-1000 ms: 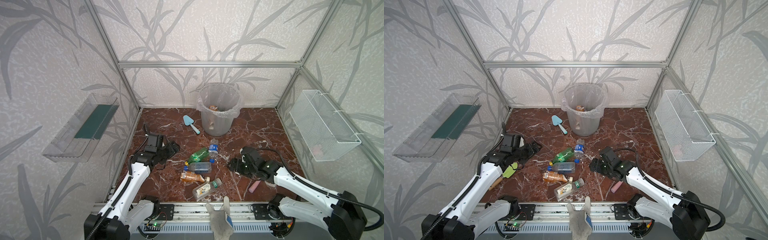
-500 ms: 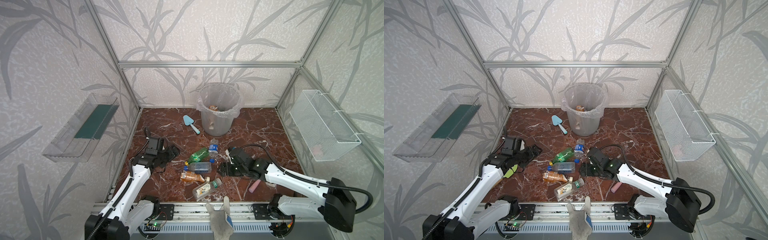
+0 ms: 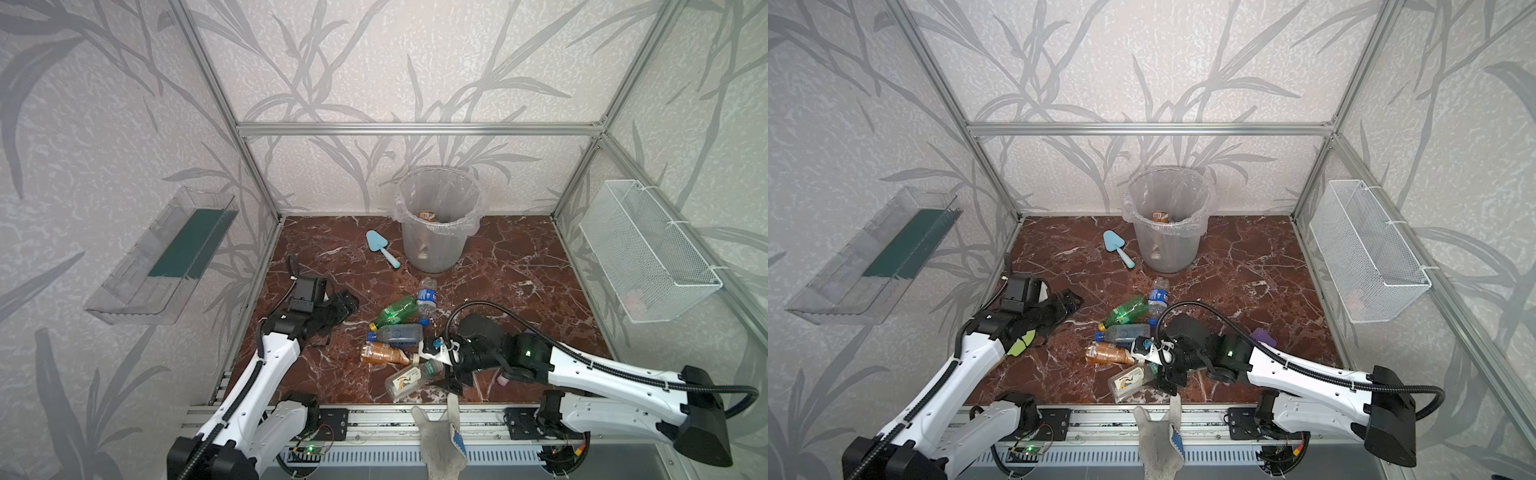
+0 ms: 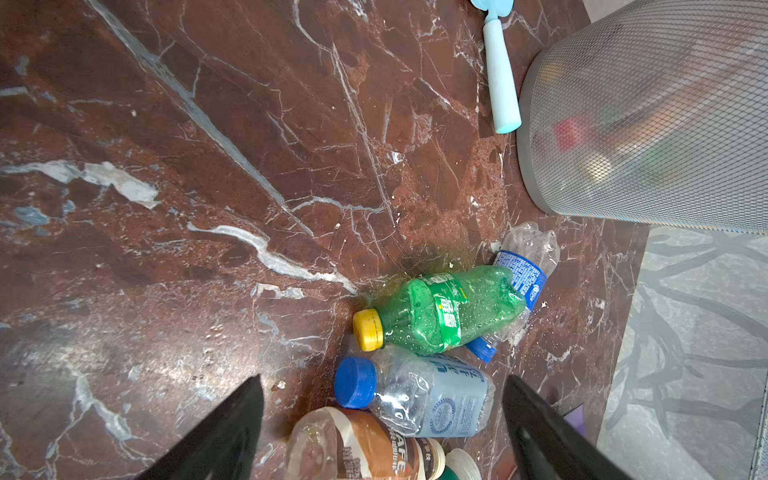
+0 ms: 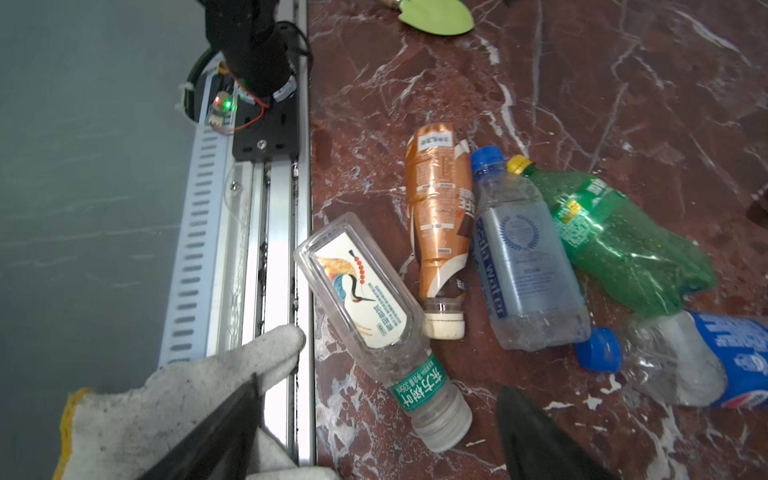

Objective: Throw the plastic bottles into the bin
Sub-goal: 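Lower the right gripper onto the clear bird-printed plastic box and grasp it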

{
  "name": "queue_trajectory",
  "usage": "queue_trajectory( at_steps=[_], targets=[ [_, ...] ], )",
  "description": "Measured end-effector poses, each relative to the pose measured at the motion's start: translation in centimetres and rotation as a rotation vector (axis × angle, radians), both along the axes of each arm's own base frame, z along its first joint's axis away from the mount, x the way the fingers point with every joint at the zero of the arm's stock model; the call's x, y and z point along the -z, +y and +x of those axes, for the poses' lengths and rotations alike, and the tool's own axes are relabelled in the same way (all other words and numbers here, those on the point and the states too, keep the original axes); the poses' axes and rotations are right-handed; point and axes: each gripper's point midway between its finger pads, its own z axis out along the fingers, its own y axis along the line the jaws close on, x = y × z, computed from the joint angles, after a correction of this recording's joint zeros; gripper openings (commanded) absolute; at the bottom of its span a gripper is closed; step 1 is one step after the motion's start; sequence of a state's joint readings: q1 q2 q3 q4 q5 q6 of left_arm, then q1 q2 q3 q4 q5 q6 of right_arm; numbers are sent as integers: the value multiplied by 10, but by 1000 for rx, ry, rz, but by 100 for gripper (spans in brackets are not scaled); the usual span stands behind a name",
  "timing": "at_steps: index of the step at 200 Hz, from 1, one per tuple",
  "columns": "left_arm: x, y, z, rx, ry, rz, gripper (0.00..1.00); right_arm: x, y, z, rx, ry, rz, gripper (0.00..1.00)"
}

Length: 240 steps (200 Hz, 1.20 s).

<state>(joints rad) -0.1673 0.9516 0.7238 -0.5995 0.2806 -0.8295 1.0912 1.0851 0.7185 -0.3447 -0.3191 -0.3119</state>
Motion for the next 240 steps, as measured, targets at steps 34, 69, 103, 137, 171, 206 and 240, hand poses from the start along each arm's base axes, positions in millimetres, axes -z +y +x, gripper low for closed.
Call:
queue_trajectory(
  at_steps=[34,69,103,137,171,206,240],
  targets=[
    [-1,0,-2,-1,-3,0,89,25,6,-10,-143,-21,-87,84],
    [-3,1,-4,-1,-6,-1,89,30,23,-13,-239,-49,-127,80],
    [-4,2,-6,-6,-12,-2,89,35,41,-13,-294,-74,-150,79],
    [-2,3,-8,-6,-11,-1,89,48,49,-14,-329,-89,-190,79],
    [3,3,-10,-6,2,1,88,58,53,-11,-340,-114,-227,81],
    [10,4,-13,-6,18,3,89,66,58,-6,-348,-136,-261,80],
    [11,4,-13,-6,20,3,88,76,61,-2,-351,-128,-305,77]
  ],
)
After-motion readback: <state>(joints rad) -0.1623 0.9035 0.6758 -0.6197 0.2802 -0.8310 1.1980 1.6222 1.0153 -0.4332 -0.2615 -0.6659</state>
